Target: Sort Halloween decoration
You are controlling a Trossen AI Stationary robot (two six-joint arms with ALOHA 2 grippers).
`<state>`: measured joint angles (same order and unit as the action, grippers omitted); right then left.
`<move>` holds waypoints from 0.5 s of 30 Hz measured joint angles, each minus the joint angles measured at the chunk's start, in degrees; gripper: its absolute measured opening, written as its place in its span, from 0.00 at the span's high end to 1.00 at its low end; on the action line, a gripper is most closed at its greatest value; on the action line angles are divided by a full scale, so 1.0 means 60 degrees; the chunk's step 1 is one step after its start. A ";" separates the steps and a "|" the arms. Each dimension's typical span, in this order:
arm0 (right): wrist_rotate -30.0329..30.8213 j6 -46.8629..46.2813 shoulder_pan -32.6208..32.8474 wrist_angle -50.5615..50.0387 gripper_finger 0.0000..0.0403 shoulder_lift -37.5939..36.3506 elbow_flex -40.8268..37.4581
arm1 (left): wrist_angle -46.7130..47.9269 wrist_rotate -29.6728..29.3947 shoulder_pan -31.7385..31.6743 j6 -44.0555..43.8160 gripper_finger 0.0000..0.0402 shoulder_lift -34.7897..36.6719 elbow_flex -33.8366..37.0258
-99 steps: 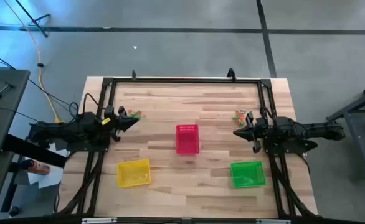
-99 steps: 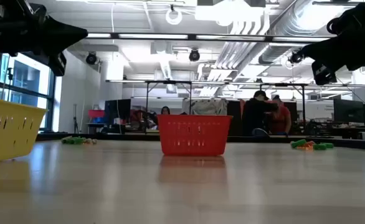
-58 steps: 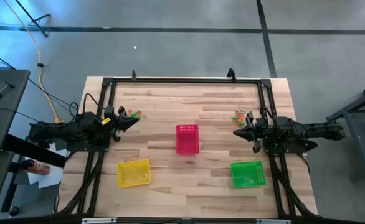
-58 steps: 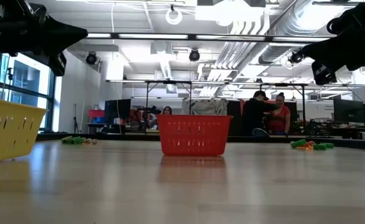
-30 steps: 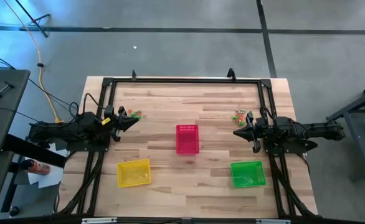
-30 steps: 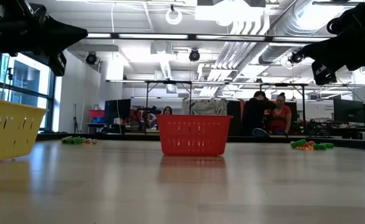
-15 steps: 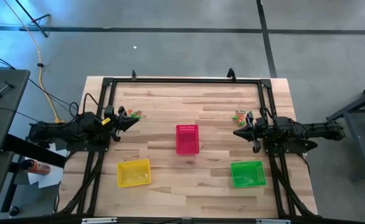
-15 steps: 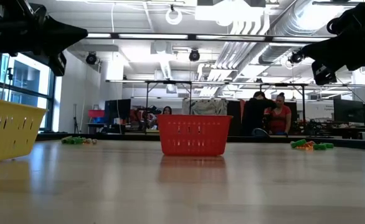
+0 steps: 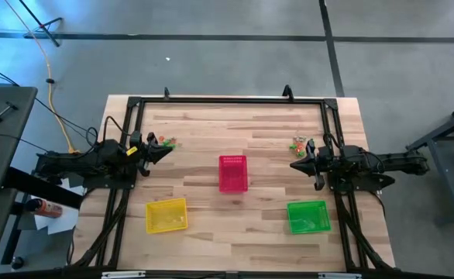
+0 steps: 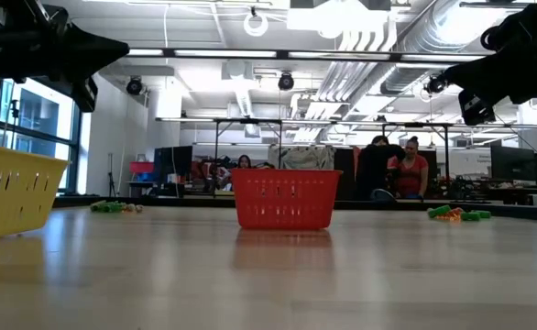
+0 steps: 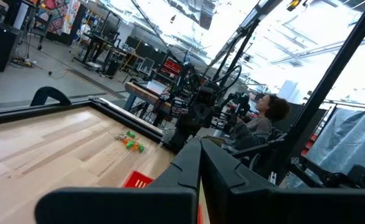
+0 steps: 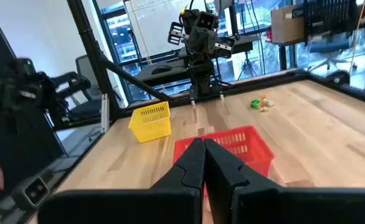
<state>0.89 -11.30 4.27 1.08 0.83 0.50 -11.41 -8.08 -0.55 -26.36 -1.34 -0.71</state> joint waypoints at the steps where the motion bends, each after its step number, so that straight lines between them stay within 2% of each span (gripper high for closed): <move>1: 0.0055 0.0309 -0.0005 0.0033 1.00 -0.0001 0.0000 | 0.0003 0.0000 0.0000 -0.0002 1.00 0.0003 0.0000; 3: 0.0276 0.0087 -0.0018 0.0706 1.00 0.0009 -0.0002 | 0.0001 -0.0002 0.0002 -0.0002 1.00 -0.0001 0.0000; 5: 0.0932 -0.0489 -0.0018 0.2290 1.00 0.0009 0.0002 | 0.0003 0.0000 0.0000 -0.0001 1.00 0.0002 0.0000; 8: 0.2934 -0.1380 -0.0022 0.5635 1.00 0.0002 -0.0002 | 0.0003 0.0000 0.0002 0.0002 1.00 0.0000 0.0000; 11: 0.5365 -0.1137 -0.0025 0.8502 1.00 -0.0006 -0.0003 | 0.0003 0.0000 0.0000 -0.0001 1.00 0.0003 0.0000; 13: 0.6417 -0.0400 -0.0029 0.9187 1.00 -0.0006 0.0066 | 0.0001 0.0000 0.0003 0.0000 1.00 0.0001 0.0000; 15: 0.6681 -0.0303 -0.0077 0.9035 1.00 0.0072 0.0342 | 0.0002 0.0000 -0.0001 -0.0002 1.00 0.0001 0.0000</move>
<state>40.97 -13.12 3.81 55.30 1.27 2.55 -11.40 -8.08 -0.56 -26.37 -1.34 -0.71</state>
